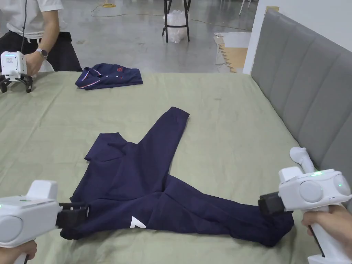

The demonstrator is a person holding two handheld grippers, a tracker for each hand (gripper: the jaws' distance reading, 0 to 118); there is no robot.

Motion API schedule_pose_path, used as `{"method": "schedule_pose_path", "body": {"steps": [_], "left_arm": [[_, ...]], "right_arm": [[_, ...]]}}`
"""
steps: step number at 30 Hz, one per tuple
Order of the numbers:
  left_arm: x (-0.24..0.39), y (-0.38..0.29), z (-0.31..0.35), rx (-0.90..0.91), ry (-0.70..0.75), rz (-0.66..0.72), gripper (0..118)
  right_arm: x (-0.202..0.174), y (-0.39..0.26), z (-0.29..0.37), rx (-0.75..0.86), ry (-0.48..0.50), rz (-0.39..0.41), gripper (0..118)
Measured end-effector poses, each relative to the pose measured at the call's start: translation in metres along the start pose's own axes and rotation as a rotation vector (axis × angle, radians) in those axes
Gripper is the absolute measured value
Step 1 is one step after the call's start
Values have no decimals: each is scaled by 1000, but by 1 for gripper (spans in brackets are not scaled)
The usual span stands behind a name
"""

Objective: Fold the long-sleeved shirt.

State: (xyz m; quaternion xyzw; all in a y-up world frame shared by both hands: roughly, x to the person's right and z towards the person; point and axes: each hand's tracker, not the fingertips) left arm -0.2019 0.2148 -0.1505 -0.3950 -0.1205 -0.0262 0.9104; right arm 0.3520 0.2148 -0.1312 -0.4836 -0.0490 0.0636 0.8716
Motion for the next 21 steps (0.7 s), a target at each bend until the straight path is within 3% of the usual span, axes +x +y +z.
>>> {"method": "schedule_pose_path", "body": {"steps": [2,3,4,5,6,9,10,11,13,16,18,19,20,21], "left_arm": [[4,5,8,-4,9,18,94],[6,7,11,11,6,20,78],[5,10,13,24,1,4,26],[12,9,9,52,46,-21,7],[17,9,6,38,23,-28,3],[18,11,-2,7,1,-31,4],[21,10,-9,8,-4,-26,13],[21,10,-16,12,-16,-25,38],[11,11,-37,-53,-39,-21,110],[18,10,-57,-74,-32,-6,91],[21,7,-73,-134,10,-7,90],[23,5,-79,-171,13,-8,84],[19,0,-96,-208,4,-9,71],[20,-3,-101,-235,-4,-14,47]], "right_arm": [[7,3,20,26,9,-42,114],[9,4,30,41,43,-88,101],[12,4,36,54,89,-124,52],[14,4,37,56,119,-151,5],[14,2,46,61,143,-184,2],[16,1,50,52,123,-132,2],[10,-3,54,51,114,-127,2],[11,-4,53,49,108,-128,2],[14,-6,53,40,101,-135,2],[15,-6,47,25,98,-140,2],[13,-5,45,14,94,-139,3],[14,-4,43,8,93,-139,11],[14,-3,39,-1,92,-137,21],[15,-1,36,-15,91,-132,32]]}}
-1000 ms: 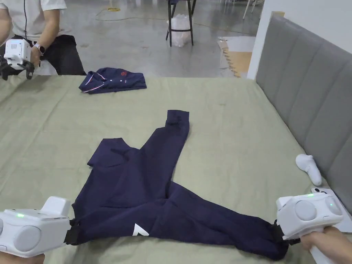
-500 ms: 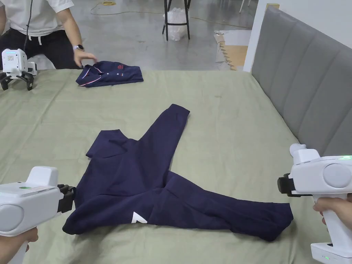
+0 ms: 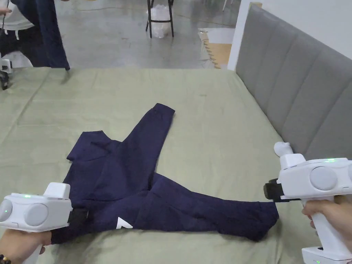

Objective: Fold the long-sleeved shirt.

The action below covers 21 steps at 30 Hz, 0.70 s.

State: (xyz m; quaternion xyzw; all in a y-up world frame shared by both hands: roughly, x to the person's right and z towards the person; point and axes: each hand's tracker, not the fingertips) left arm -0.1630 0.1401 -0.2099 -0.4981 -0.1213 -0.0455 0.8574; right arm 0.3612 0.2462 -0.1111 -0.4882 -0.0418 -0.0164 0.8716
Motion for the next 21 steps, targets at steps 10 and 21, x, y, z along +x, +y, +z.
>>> {"method": "schedule_pose_path", "body": {"steps": [10,21], "left_arm": [[-1,-11,12,40,-41,15,6],[-6,12,44,192,0,46,6]], "right_arm": [[22,6,-104,-235,-58,-61,85],[1,18,-97,-200,-44,-58,13]]}}
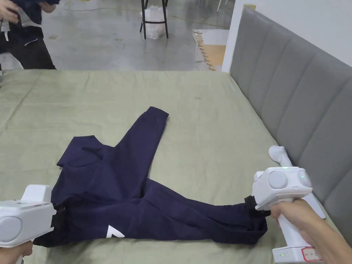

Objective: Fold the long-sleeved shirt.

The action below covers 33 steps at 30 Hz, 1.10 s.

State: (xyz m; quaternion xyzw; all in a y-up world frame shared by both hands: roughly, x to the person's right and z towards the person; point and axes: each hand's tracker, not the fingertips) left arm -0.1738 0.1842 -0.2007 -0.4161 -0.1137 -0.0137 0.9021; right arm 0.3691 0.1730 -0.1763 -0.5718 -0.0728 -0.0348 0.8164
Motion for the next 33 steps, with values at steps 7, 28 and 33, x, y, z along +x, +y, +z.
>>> {"method": "schedule_pose_path", "body": {"steps": [7,28,33], "left_arm": [[6,139,77,291,-31,-57,6],[14,520,212,747,89,52,6],[13,505,184,720,93,58,6]], "right_arm": [[4,84,151,377,42,25,13],[-23,387,418,876,-155,-2,13],[-21,383,381,868,-127,-36,13]]}}
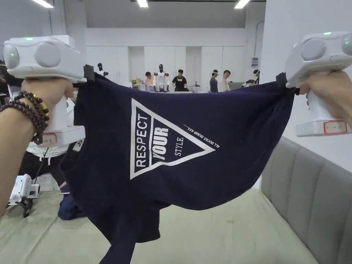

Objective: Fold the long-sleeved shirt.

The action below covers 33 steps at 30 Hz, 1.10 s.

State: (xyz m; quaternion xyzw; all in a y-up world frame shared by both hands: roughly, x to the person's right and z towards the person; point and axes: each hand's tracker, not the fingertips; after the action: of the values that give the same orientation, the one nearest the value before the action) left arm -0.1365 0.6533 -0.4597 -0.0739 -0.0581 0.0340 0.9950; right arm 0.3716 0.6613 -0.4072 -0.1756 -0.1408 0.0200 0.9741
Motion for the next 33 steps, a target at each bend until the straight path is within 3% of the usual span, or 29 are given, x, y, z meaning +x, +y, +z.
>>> {"method": "schedule_pose_path", "body": {"steps": [11,16,19,22,26,31,33], "left_arm": [[-12,-241,-26,-408,-24,6,6],[-17,-290,-4,-444,-26,31,6],[-18,-295,29,-425,-62,74,6],[-12,-309,82,-420,-112,19,6],[-8,-355,173,-487,-126,-28,6],[-10,-454,266,-747,-113,-96,6],[-20,-495,284,-861,-127,-113,6]], "right_arm": [[-13,-243,-87,-388,56,-67,13],[-2,-300,-98,-475,70,-93,13],[10,-310,-70,-470,101,-104,13],[23,-333,-17,-445,168,-118,13],[28,-399,78,-470,182,-23,13],[45,-513,135,-651,171,6,13],[47,-553,143,-778,177,55,13]]}}
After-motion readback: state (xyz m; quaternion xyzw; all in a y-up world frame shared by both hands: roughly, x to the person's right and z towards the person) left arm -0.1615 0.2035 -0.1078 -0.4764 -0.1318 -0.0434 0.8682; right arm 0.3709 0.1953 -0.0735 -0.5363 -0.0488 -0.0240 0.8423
